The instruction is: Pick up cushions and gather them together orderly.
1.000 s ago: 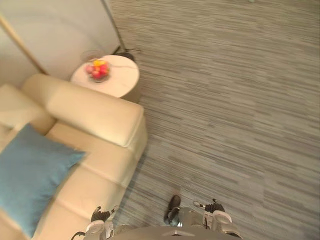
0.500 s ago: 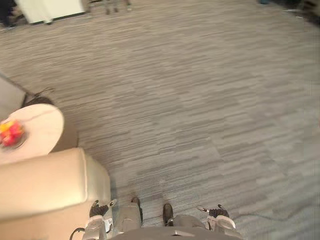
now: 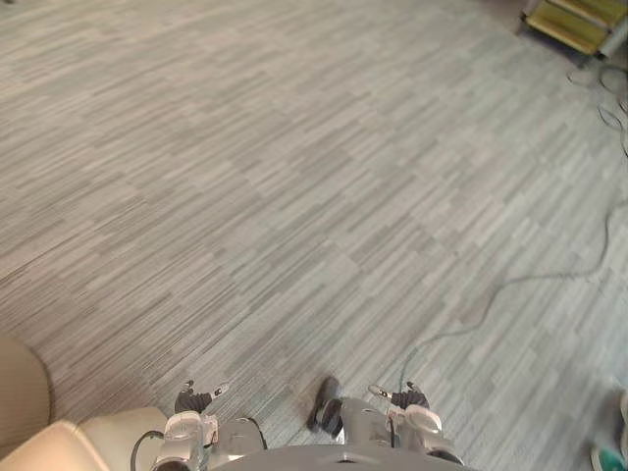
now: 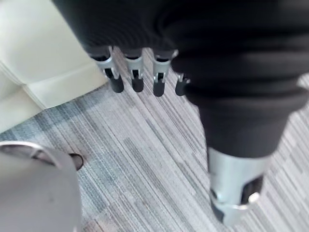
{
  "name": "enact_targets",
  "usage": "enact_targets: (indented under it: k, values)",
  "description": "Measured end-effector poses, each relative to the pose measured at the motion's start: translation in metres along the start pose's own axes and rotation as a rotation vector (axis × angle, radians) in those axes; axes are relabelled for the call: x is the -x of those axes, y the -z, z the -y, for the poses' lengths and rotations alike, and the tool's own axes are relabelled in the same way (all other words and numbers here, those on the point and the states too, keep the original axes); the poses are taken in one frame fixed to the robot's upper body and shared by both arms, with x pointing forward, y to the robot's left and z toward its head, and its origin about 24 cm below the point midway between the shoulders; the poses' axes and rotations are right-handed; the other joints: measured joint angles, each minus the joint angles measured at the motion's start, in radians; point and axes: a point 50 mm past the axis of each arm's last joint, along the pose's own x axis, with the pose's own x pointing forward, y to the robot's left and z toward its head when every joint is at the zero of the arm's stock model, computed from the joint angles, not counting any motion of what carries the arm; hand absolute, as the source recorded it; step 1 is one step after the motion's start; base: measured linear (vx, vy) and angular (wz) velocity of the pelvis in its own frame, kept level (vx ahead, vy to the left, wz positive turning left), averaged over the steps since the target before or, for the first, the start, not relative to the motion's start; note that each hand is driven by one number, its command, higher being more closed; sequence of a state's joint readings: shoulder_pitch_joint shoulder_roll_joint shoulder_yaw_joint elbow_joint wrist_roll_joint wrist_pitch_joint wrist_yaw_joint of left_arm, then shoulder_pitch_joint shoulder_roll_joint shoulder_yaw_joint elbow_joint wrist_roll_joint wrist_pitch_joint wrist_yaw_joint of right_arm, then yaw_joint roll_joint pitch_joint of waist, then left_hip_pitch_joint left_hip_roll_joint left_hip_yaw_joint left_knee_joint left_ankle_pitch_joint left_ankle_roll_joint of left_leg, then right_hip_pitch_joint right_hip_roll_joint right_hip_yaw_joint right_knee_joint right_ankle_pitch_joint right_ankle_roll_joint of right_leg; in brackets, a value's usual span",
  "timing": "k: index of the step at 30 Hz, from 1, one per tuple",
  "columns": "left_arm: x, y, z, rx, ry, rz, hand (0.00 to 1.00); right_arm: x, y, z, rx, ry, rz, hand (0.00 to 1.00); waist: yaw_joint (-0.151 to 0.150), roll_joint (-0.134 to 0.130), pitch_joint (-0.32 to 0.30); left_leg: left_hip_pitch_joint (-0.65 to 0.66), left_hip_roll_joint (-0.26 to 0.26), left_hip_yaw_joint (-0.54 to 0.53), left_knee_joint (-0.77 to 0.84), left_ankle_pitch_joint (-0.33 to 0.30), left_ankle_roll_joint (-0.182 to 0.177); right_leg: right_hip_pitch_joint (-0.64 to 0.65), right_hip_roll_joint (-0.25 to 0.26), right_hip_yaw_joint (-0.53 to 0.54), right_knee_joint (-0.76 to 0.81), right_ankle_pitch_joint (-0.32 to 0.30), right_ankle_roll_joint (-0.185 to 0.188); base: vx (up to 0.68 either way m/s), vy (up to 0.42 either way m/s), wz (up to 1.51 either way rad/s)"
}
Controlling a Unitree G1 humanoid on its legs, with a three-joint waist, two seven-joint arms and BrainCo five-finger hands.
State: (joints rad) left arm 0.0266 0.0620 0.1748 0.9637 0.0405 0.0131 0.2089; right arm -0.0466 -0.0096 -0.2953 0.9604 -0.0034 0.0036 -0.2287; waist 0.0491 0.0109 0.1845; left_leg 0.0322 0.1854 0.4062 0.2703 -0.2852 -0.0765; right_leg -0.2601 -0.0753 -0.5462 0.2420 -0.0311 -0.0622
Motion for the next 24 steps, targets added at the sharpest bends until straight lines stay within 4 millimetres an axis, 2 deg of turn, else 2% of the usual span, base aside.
enact_targets:
  k: [1,2,3,5,6,7,8,9,11,13,14,15,17,18,19,20,21,22,23,24]
  values:
    - [0.000,-0.001,0.004,-0.002,0.010,-0.001,0.00,-0.001,-0.002,0.001,-0.001,0.003,0.006,0.00,-0.003,0.013,0.009,0.009,0.010,0.000,-0.011,0.007,-0.001,0.003,0.014,0.009,0.010,-0.009,-0.008,0.23,-0.065,-0.41]
    - [0.000,-0.002,0.006,-0.001,0.015,-0.001,0.00,-0.001,-0.003,0.003,0.000,0.009,0.007,0.00,-0.009,0.016,0.013,0.014,0.009,-0.004,-0.013,0.016,-0.003,0.002,0.013,0.012,0.020,-0.023,-0.006,0.36,-0.101,-0.18]
    - [0.001,-0.001,0.013,-0.012,0.035,-0.002,0.00,-0.002,0.001,0.012,0.009,0.031,-0.002,0.00,-0.024,0.028,0.019,0.015,0.020,-0.027,0.055,0.036,-0.014,0.027,0.010,0.016,0.041,-0.066,-0.001,0.31,-0.086,-0.04]
    - [0.002,-0.001,0.016,-0.011,0.043,-0.003,0.00,-0.002,0.004,0.018,0.015,0.043,-0.009,0.00,-0.025,0.030,0.022,-0.020,0.044,-0.046,0.189,0.047,-0.010,0.061,0.016,0.019,0.034,-0.082,0.006,0.28,-0.068,-0.02]
    - [0.003,0.000,0.018,-0.007,0.048,-0.009,0.00,-0.001,0.008,0.021,0.012,0.051,-0.017,0.00,-0.025,0.039,0.029,-0.069,0.078,-0.082,0.369,0.091,0.011,0.116,0.031,0.024,0.010,-0.091,0.009,0.34,-0.032,-0.31]
    - [0.003,-0.003,0.020,0.023,0.049,0.007,0.00,0.000,0.011,0.022,0.012,0.061,-0.024,0.00,-0.004,0.053,0.046,-0.150,0.120,-0.133,0.619,0.140,0.042,0.192,0.048,0.061,-0.017,-0.106,0.011,0.35,0.040,-0.79]
    - [0.003,-0.007,0.019,0.030,0.049,0.024,0.00,0.000,0.008,0.021,0.011,0.065,-0.011,0.00,0.011,0.058,0.052,-0.228,0.119,-0.172,0.760,0.069,0.044,0.222,0.057,0.125,-0.017,-0.142,0.009,0.28,0.107,-0.93]
    - [0.003,-0.007,0.019,0.032,0.048,0.029,0.00,0.000,0.006,0.020,0.010,0.064,-0.004,0.00,0.014,0.064,0.054,-0.255,0.113,-0.181,0.777,0.052,0.043,0.230,0.058,0.144,-0.018,-0.149,0.011,0.21,0.168,-1.03]
    - [0.003,-0.010,0.017,0.035,0.042,0.044,0.00,-0.001,0.000,0.018,0.007,0.069,0.009,0.00,0.038,0.074,0.054,-0.344,0.074,-0.212,0.719,0.004,0.045,0.246,0.059,0.239,-0.026,-0.159,0.023,0.24,0.221,-1.18]
    - [0.003,-0.006,0.010,0.035,0.022,0.037,0.00,-0.003,-0.004,0.014,0.006,0.063,0.011,0.00,0.051,0.076,0.056,-0.406,0.038,-0.245,0.522,-0.005,0.030,0.260,0.050,0.321,-0.041,-0.171,0.043,0.25,0.265,-1.40]
    - [0.004,0.000,0.009,0.031,0.019,0.018,0.00,-0.002,-0.001,0.014,0.005,0.062,0.005,0.00,0.057,0.082,0.052,-0.409,0.030,-0.263,0.306,0.022,-0.004,0.265,0.041,0.361,-0.041,-0.190,0.078,0.42,0.401,-1.56]
    - [0.006,0.015,0.006,0.020,0.015,-0.025,0.00,-0.001,0.004,0.014,0.003,0.066,-0.008,0.00,0.065,0.074,0.050,-0.362,0.002,-0.228,0.219,0.104,0.007,0.285,0.025,0.432,-0.045,-0.191,0.122,0.41,0.324,-1.13]
    - [0.005,0.014,0.001,-0.003,0.006,-0.023,0.00,0.000,0.007,0.014,0.004,0.063,-0.017,0.00,0.057,0.041,0.040,-0.325,-0.027,-0.195,0.166,0.109,0.005,0.293,0.018,0.453,-0.055,-0.189,0.123,0.42,0.179,-0.33]
    - [0.005,0.014,0.001,-0.018,0.008,-0.015,0.00,0.000,0.009,0.017,-0.001,0.071,-0.024,0.00,0.065,0.043,0.047,-0.310,-0.012,-0.162,0.194,0.124,0.013,0.312,0.050,0.468,-0.084,-0.161,0.095,0.42,0.049,-0.38]
    - [0.004,0.015,-0.003,-0.013,-0.005,-0.020,0.00,-0.001,0.000,0.010,-0.013,0.056,0.003,0.00,0.092,0.026,0.055,-0.419,-0.020,-0.150,0.379,0.081,-0.004,0.365,0.039,0.465,-0.138,-0.112,0.066,0.32,0.030,-0.45]
    - [0.004,0.015,-0.004,-0.009,-0.009,-0.021,0.00,-0.001,-0.001,0.010,-0.017,0.058,0.006,0.00,0.090,0.022,0.055,-0.423,-0.040,-0.161,0.350,0.071,0.005,0.372,0.024,0.472,-0.148,-0.118,0.076,0.36,0.147,-0.34]
    - [0.006,0.021,-0.001,-0.005,-0.003,-0.043,0.00,-0.003,-0.003,0.020,-0.019,0.081,0.011,0.00,0.082,0.041,0.040,-0.422,-0.088,-0.206,0.158,0.168,0.083,0.390,0.012,0.494,-0.167,-0.136,0.100,0.23,0.137,-0.22]
    - [0.008,0.025,0.002,-0.005,0.008,-0.056,0.00,-0.004,-0.006,0.021,-0.022,0.086,0.016,0.00,0.083,0.032,0.038,-0.415,-0.103,-0.197,0.174,0.165,0.115,0.397,0.004,0.514,-0.157,-0.162,0.103,0.47,0.273,-0.24]
    - [0.008,0.029,-0.002,-0.004,0.003,-0.069,0.00,-0.003,-0.004,0.017,-0.031,0.076,0.012,0.00,0.077,0.017,0.027,-0.404,-0.127,-0.172,0.180,0.118,0.117,0.369,-0.031,0.535,-0.087,-0.192,0.109,0.41,0.235,-0.28]
    - [0.008,0.031,-0.004,-0.009,0.000,-0.073,0.00,-0.002,0.001,0.015,-0.031,0.070,-0.001,0.00,0.081,0.003,0.012,-0.390,-0.145,-0.150,0.177,0.088,0.123,0.305,-0.058,0.561,0.054,-0.224,0.162,0.49,0.276,-0.18]
